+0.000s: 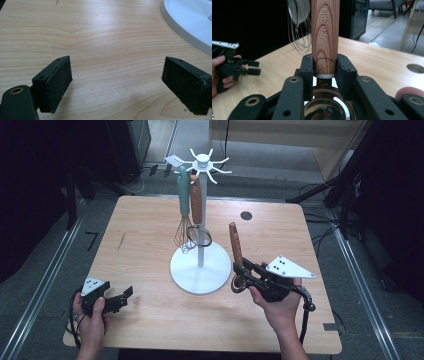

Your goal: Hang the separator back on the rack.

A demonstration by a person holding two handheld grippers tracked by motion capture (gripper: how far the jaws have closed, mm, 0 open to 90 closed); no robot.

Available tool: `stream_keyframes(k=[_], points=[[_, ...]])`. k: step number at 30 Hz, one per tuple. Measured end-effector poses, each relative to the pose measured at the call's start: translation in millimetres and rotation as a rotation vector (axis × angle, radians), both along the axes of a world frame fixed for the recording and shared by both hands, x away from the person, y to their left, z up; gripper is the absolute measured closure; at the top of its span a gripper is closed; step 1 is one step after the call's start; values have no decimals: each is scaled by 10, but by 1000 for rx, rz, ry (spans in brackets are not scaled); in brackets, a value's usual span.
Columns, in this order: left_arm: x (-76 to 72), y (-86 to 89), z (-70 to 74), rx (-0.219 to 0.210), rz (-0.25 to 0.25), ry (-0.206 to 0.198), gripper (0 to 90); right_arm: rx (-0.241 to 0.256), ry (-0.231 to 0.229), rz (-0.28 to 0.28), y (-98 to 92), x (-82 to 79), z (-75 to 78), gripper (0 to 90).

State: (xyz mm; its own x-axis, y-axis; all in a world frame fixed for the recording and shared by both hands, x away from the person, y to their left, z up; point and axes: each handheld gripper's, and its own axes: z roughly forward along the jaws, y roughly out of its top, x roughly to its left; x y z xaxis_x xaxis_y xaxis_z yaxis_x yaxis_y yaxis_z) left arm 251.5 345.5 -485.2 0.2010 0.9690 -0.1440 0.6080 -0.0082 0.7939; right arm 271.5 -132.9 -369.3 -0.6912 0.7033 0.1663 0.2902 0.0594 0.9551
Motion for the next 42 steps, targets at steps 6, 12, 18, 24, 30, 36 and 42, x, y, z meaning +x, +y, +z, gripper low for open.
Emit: stream_keyframes(k=[6,12,18,24,30,36,42], points=[[1,-6,-1,1,1,1,95,30,-25,-11,-3,28,143,715],[4,-6,-2,0,-1,1,95,46,-42,-16,2,48,233,715],[5,-7,-2,2,-4,3,95,53,-59,-17,18,65,351,715],[6,-8,-2,3,-4,5,95,63,-80,-15,40,81,457,715],[6,-9,-2,4,-5,4,95,71,-99,-7,93,91,562,715],[6,-10,-2,3,-5,4,95,74,-120,1,161,103,658,715],[5,-11,-2,4,-7,3,95,80,-136,5,206,114,757,715]])
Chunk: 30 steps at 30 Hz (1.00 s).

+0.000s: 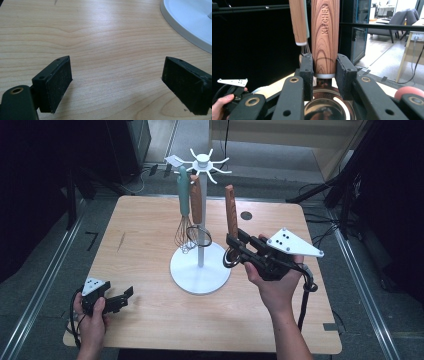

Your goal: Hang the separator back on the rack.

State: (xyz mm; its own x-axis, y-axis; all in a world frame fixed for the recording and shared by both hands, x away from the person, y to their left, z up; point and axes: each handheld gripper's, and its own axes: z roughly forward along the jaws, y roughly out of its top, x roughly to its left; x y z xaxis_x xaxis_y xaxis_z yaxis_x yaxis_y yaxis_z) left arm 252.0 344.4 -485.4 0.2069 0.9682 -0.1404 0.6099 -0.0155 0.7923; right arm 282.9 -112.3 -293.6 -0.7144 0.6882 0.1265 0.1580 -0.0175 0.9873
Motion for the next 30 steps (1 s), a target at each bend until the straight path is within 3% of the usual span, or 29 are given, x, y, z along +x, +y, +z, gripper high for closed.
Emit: stream_keyframes(k=[13,30], points=[[0,1,0,-1,-1,1,95,3,-15,1,100,-4,153,715],[4,0,0,1,0,7,95,-3,-20,2,175,6,200,715]])
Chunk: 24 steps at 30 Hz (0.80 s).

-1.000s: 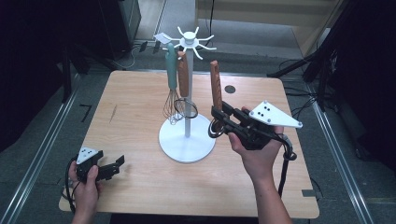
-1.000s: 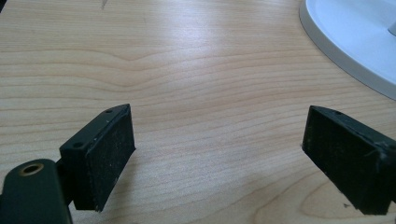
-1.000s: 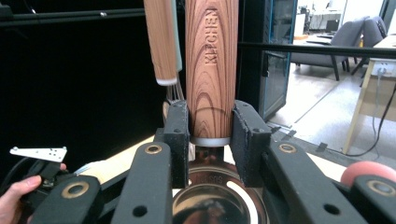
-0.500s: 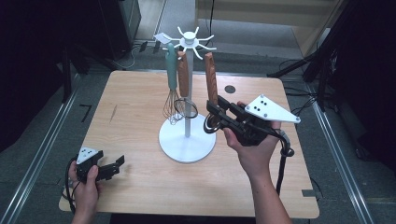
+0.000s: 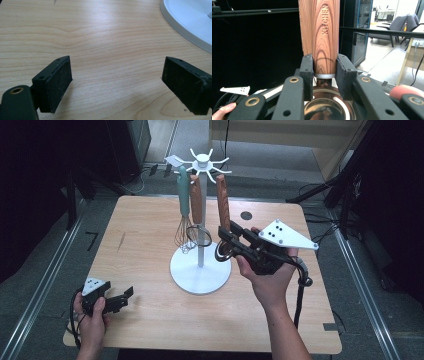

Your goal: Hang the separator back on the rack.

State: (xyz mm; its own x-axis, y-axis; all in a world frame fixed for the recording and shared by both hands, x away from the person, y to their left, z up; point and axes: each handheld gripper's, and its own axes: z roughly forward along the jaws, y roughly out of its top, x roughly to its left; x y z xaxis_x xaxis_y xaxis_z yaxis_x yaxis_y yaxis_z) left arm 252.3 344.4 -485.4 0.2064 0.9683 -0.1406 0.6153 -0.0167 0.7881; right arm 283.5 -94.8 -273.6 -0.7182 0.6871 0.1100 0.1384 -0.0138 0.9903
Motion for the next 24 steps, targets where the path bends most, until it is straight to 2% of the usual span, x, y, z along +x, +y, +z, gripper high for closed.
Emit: stream_keyframes(k=[6,11,24], points=[[0,-1,0,0,-2,0,95,-7,-1,5,40,6,13,714],[1,-1,0,0,-2,0,95,-6,14,0,65,35,1,715],[4,-2,-3,0,-3,0,95,-32,8,-25,138,64,-50,714]])
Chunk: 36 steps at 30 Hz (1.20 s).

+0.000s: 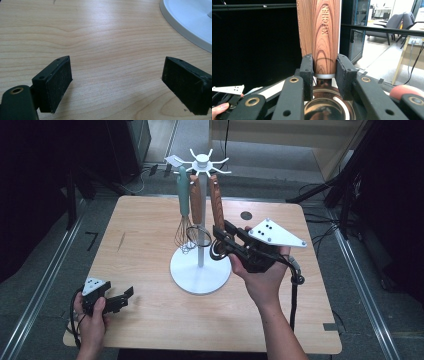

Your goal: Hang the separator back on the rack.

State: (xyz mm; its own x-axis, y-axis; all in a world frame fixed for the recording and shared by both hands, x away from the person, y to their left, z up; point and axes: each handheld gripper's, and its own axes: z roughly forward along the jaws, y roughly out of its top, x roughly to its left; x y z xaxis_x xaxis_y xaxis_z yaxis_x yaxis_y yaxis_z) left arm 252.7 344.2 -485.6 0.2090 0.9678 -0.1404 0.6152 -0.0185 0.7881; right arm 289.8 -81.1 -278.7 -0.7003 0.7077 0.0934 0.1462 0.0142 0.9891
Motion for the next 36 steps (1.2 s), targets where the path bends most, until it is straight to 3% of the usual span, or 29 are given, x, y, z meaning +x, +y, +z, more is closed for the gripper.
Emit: stream_keyframes(k=[14,22,28,36], points=[[-2,1,1,0,-1,1,95,-8,-32,-25,37,11,-42,702],[-2,-2,0,-2,1,-2,95,40,-29,0,-40,3,-40,521],[-4,0,1,-2,-2,-3,95,37,-40,-64,-153,-6,-116,346],[-6,1,1,-3,-1,-8,95,4,-13,-128,-336,-11,-318,266]])
